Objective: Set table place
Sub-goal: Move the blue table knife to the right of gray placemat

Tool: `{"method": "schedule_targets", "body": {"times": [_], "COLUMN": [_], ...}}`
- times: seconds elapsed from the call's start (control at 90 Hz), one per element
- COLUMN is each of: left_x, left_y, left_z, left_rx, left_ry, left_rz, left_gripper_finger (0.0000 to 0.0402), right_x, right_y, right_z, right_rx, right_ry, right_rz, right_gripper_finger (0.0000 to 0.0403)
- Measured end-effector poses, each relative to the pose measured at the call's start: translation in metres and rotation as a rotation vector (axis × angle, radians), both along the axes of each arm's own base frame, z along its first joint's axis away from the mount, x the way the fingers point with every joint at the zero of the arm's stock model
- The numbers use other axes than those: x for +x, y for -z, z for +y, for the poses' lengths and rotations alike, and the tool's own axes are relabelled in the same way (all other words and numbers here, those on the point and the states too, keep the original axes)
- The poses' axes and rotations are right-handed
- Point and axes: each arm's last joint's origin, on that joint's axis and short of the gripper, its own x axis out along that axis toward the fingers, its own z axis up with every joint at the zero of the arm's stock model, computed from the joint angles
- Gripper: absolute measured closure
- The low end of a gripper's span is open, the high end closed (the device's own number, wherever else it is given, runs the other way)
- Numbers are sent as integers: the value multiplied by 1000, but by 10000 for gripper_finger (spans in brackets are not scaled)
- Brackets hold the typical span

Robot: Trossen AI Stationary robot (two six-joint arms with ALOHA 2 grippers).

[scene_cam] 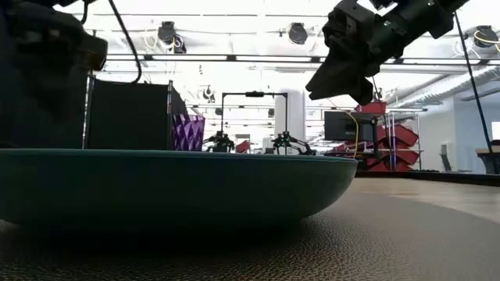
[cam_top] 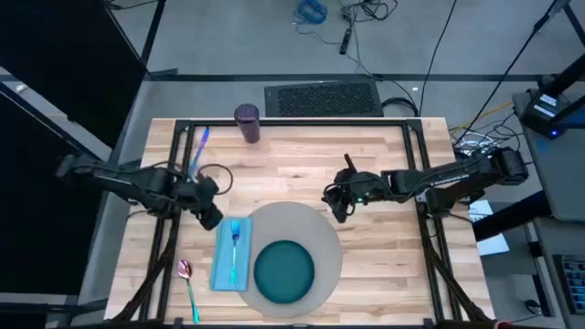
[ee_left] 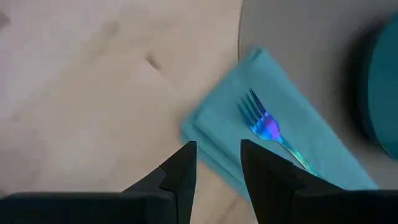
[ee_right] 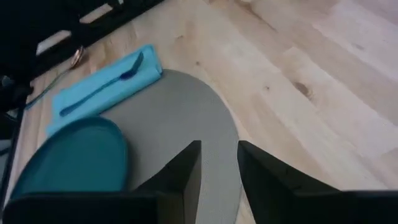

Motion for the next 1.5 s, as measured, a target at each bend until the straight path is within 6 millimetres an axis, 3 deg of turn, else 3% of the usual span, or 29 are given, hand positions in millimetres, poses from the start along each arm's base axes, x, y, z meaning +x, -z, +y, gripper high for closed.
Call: {"method": "schedule_targets", "body": {"times": [0.222,0.322,0.722,1.011,1.389,1.5], "left_x": [-3,-4,4,-3,-17,-10], "left_y": [1,2,-1,20,43,39], "left_z": [22,36,92,147,196,206], "left_rx": [336,390,354,318,322,323], "left_ry": [-161,-219,-331,-416,-565,-624], "left_rz": [38,74,4,110,170,150], "left_gripper_finger": [293,293,293,293,293,293], "right_x": [7,11,18,17,13,13], "right_y": [13,20,18,19,24,24], "right_z": [4,9,17,19,18,18], "right_rx": [-12,-13,-64,-72,-82,-89], "right_ry": [-20,-34,-100,-119,-124,-128], "right_rz": [42,62,-15,-3,64,64], "right_gripper_finger": [307,307,307,307,307,307]}}
